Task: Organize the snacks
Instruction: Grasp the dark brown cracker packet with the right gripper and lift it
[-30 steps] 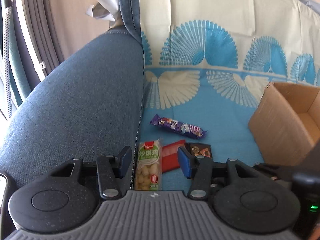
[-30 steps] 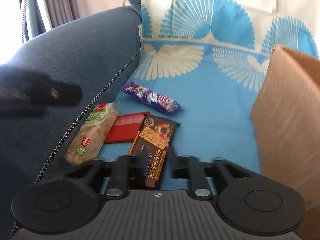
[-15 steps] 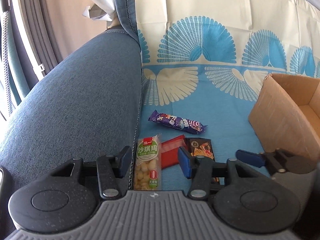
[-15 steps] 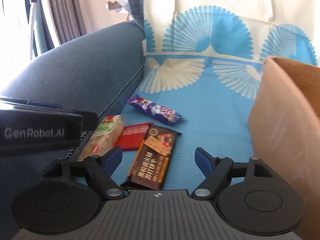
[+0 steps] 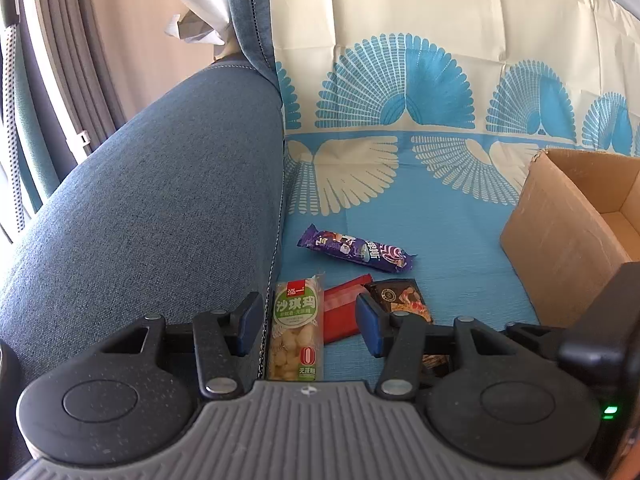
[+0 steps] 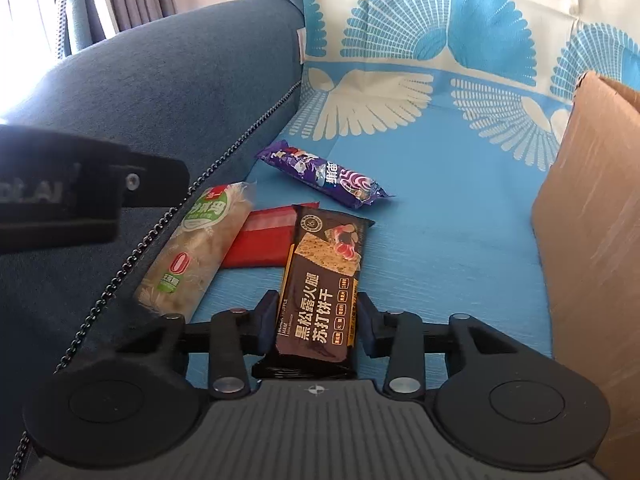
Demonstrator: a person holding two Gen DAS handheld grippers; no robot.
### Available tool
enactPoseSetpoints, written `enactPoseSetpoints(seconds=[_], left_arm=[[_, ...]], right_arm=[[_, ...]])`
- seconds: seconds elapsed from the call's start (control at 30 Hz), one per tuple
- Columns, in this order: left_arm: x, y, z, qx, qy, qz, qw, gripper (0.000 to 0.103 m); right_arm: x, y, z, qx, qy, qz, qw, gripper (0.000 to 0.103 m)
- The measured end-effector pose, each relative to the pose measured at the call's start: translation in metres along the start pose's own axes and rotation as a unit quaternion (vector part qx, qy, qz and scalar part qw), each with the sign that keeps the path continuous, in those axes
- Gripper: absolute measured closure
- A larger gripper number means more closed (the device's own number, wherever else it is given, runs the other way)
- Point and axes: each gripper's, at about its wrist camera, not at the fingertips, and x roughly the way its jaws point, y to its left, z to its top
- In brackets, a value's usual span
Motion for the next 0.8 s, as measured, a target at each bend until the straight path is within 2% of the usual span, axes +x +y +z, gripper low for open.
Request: enactPoseSetpoints(seconds=[0.27,0.43,0.63,0.8], left_arm=[[0.004,-0.007,-0.002,0.019,0.006,0.006,0.9998,0.047],[0.013,-0.023,-0.01,0.061,0.021,0.023,0.9977,0.046],[0.035,-0.049,-0.029,0.146,0.053,0.071,0.9854,0.046],[0.053,-0.06,-0.038,0.185,0.071,0.117,0.9731,0.047]], right_arm=[[-0.049,-0.011,-0.007,0.002,-0.003,-0.025,1.0,0.063],[-0.097,-0.008,-0.039,-0.008,0.001,-0.017,1.0,0.063],[-0.136,0.003,-0.082,-0.027,0.013,0.007,1.0,0.063],[-0.138,0.024,-0.098,-0.083,0.023,0.014,0.996,0.063]])
